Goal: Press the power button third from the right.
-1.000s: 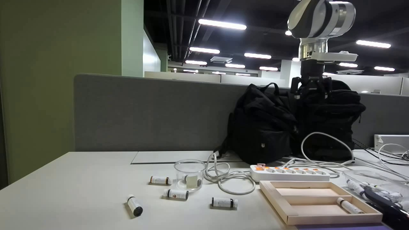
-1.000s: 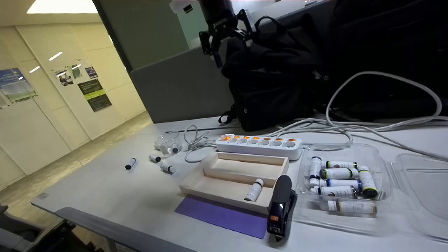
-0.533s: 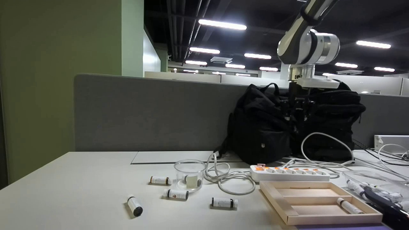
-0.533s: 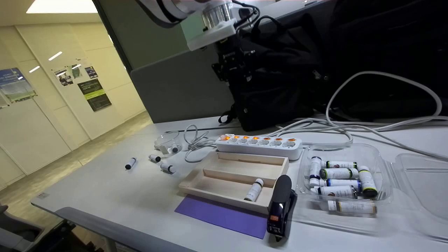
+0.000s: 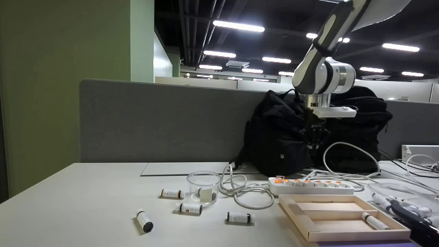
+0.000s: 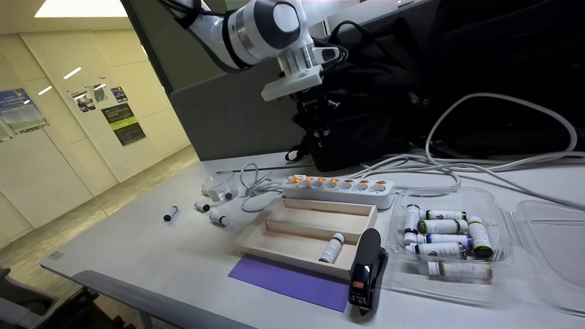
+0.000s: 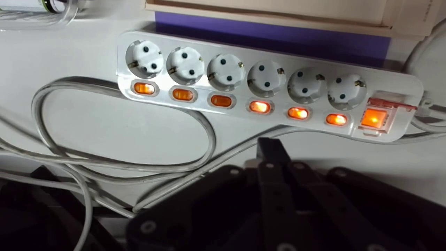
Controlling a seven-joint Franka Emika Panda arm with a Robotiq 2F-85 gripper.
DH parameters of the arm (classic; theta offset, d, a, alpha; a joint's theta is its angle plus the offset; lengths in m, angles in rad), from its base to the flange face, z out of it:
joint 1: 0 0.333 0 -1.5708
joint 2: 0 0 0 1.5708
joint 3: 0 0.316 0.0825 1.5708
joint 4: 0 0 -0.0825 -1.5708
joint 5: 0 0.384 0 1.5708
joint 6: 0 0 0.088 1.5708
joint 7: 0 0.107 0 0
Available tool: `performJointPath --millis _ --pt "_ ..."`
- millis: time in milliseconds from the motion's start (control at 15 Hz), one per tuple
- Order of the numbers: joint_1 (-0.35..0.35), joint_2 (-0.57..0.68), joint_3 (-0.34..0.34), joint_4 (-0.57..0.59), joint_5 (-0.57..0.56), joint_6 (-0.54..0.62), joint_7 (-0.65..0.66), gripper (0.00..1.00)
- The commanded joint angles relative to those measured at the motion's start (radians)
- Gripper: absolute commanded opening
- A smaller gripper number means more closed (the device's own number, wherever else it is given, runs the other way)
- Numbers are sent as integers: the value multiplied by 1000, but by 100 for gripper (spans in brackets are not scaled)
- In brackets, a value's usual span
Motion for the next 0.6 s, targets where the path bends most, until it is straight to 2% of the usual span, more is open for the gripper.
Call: performJointPath --millis 0,533 --pt "3 54 -16 56 -45 1 26 0" --pt "-8 133 -37 86 -91 8 19 0"
